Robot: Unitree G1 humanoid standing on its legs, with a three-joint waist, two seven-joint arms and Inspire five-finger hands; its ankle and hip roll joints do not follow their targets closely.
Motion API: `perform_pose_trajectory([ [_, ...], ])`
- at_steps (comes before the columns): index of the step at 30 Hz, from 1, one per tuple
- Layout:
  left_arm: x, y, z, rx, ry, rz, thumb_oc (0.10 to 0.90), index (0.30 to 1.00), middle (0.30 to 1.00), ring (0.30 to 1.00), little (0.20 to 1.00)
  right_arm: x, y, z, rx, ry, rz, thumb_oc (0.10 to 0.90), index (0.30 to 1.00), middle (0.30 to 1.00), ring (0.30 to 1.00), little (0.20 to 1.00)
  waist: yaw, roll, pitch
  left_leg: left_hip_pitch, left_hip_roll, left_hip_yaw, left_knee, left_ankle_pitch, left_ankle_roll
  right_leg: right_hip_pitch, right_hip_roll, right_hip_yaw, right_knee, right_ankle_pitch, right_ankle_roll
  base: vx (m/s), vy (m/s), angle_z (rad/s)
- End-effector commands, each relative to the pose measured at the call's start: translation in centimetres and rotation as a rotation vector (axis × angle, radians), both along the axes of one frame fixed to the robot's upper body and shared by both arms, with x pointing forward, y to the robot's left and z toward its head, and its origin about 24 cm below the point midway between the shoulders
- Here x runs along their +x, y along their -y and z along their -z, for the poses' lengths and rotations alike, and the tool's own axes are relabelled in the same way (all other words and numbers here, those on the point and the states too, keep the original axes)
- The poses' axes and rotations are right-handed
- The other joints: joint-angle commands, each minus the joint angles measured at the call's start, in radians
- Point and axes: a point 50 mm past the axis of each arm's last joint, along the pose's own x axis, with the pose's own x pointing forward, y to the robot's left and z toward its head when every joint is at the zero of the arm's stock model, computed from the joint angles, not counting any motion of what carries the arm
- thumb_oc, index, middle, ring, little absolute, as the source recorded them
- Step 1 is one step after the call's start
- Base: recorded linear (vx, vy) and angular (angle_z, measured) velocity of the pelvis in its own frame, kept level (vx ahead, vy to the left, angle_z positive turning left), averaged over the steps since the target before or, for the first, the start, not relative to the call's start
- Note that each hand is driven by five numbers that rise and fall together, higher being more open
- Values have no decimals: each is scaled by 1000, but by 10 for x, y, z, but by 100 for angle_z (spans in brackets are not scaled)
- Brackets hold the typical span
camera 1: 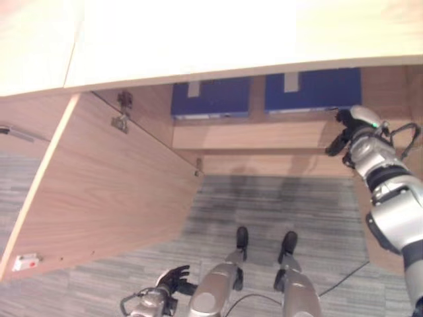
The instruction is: Put the empty folder in the office cabinet
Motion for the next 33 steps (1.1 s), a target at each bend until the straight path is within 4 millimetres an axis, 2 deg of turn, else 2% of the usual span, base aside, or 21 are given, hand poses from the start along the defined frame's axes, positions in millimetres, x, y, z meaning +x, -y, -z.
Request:
perform_pose_trajectory([
  [1, -45, -23, 10, 114, -183, 65, 800, 900, 900, 900, 900, -5, 7, 7, -44, -54, -15, 800, 900, 900, 900, 900, 0, -75, -141, 1, -63, 14, 134, -193, 0, -4, -35, 54, -33, -25, 88, -5, 39, -18],
  [4, -46, -28, 10, 135, -213, 74, 800, 900, 900, 900, 900, -11, -4, 39, 38, -149, -33, 800, 900, 900, 900, 900, -15, -86, -162, 40, -52, 38, 121, -194, 6, 0, -43, 32, 0, -34, 96, -20, 44, -23],
  [5, -47, -31, 9, 147, -228, 71, 800, 900, 900, 900, 900, -13, -15, 56, 98, -190, -54, 800, 900, 900, 900, 900, -11, -80, -169, 70, -28, 64, 112, -193, 4, 16, -65, -49, 58, -68, 96, -44, 32, -37],
  [6, -47, -31, 9, 147, -228, 71, 800, 900, 900, 900, 900, -13, -15, 56, 98, -190, -54, 800, 900, 900, 900, 900, -11, -80, -169, 71, -28, 64, 112, -193, 4, 16, -65, -49, 58, -69, 96, 19, 7, -55],
  [7, -48, -39, 8, 179, -242, 64, 800, 900, 900, 900, 900, -15, -30, 71, 121, -221, -103, 800, 900, 900, 900, 900, -12, -79, -185, 109, 6, 93, 91, -202, -6, 61, -86, -108, 120, -131, 92, 42, -3, -78],
  [8, -48, -39, 8, 179, -242, 64, 800, 900, 900, 900, 900, -15, -30, 71, 121, -222, -103, 800, 900, 900, 900, 900, -12, -79, -183, 113, 6, 94, 91, -202, -6, 63, -86, -107, 122, -133, 93, 24, -35, -98],
  [9, -51, -46, 6, 204, -251, 53, 800, 900, 900, 900, 900, -21, -32, 84, 152, -250, -113, 800, 900, 900, 900, 900, -10, -89, -209, 128, 24, 125, 72, -197, -7, 98, -115, -143, 171, -155, 84, -28, -58, -105],
  [11, -54, -47, 7, 212, -257, 57, 800, 900, 900, 900, 900, -24, -31, 89, 193, -245, -107, 800, 900, 900, 900, 900, -6, -96, -222, 132, 30, 141, 65, -194, -6, 115, -132, -155, 188, -158, 88, -17, -64, -91],
  [12, -60, -43, 9, 202, -265, 54, 800, 900, 900, 900, 900, -33, -26, 102, 242, -266, -82, 800, 900, 900, 900, 900, 1, -104, -251, 141, 37, 168, 46, -191, -6, 155, -159, -173, 195, -156, 92, 8, -64, -67],
  [16, -64, -40, 11, 203, -275, 50, 800, 900, 900, 900, 900, -49, -15, 122, 357, -256, -3, 800, 900, 900, 900, 900, 0, -129, -297, 145, 38, 223, 12, -178, -5, 214, -196, -167, 183, -106, 121, -30, -109, -49],
  [20, -67, -37, 12, 198, -280, 36, 800, 900, 900, 900, 900, -65, -10, 141, 507, -233, 74, 800, 900, 900, 900, 900, -9, -150, -319, 140, 43, 258, 0, -163, -17, 264, -173, -142, 107, -111, 130, -40, -117, -41],
  [24, -77, -31, 16, 185, -315, 16, 800, 900, 900, 900, 900, -105, -15, 187, 794, -222, 220, 800, 900, 900, 900, 900, -36, -159, -338, 136, 80, 295, -1, -138, -38, 257, -113, -97, 29, -163, 116, -29, -151, -48],
  [25, -77, -31, 16, 185, -315, 16, 800, 900, 900, 900, 900, -105, -15, 187, 794, -223, 220, 800, 900, 900, 900, 900, -36, -159, -339, 136, 80, 295, -1, -138, -38, 257, -113, -97, 29, -163, 116, 8, -260, -47],
  [26, -80, -22, 18, 182, -331, 61, 800, 900, 900, 900, 900, -141, -14, 218, 945, -228, 371, 800, 900, 900, 900, 900, -64, -159, -345, 147, 113, 310, 0, -120, -57, 268, -72, -77, -3, -179, 101, 16, -187, -39],
  [27, -80, -22, 18, 183, -332, 62, 800, 900, 900, 900, 900, -141, -14, 218, 945, -229, 372, 800, 900, 900, 900, 900, -63, -159, -346, 148, 114, 311, 0, -120, -58, 268, -72, -77, -3, -179, 101, 19, -251, -25],
  [28, -79, -20, 19, 186, -328, 72, 800, 900, 900, 900, 900, -152, -12, 226, 976, -227, 419, 800, 900, 900, 900, 900, -72, -158, -346, 151, 125, 312, 1, -113, -65, 273, -60, -74, -7, -185, 95, -3, -208, -9],
  [29, -76, -18, 19, 184, -315, 51, 800, 900, 900, 900, 900, -175, -10, 242, 1030, -233, 516, 800, 900, 900, 900, 900, -88, -157, -345, 155, 151, 315, 6, -100, -77, 277, -34, -64, -15, -201, 82, -3, -210, -4],
  [30, -76, -19, 19, 184, -315, 51, 800, 900, 900, 900, 900, -176, -10, 242, 1030, -233, 516, 800, 900, 900, 900, 900, -87, -157, -346, 155, 152, 315, 6, -100, -78, 277, -33, -63, -15, -202, 81, -16, -228, -10],
  [31, -75, -18, 19, 179, -308, 35, 800, 900, 900, 900, 900, -188, -9, 249, 1053, -244, 561, 800, 900, 900, 900, 900, -94, -156, -344, 154, 168, 320, 12, -93, -86, 280, -17, -57, -18, -212, 74, -14, -222, -17],
  [32, -74, -17, 19, 176, -306, 17, 800, 900, 900, 900, 900, -210, -9, 262, 1085, -270, 640, 800, 900, 900, 900, 900, -108, -157, -343, 155, 199, 323, 25, -82, -98, 288, 12, -42, -24, -228, 59, -14, -222, -21],
  [33, -74, -17, 19, 176, -306, 17, 800, 900, 900, 900, 900, -210, -9, 262, 1085, -270, 641, 800, 900, 900, 900, 900, -108, -157, -343, 155, 200, 324, 26, -82, -99, 288, 13, -42, -24, -228, 58, -11, -276, -15],
])
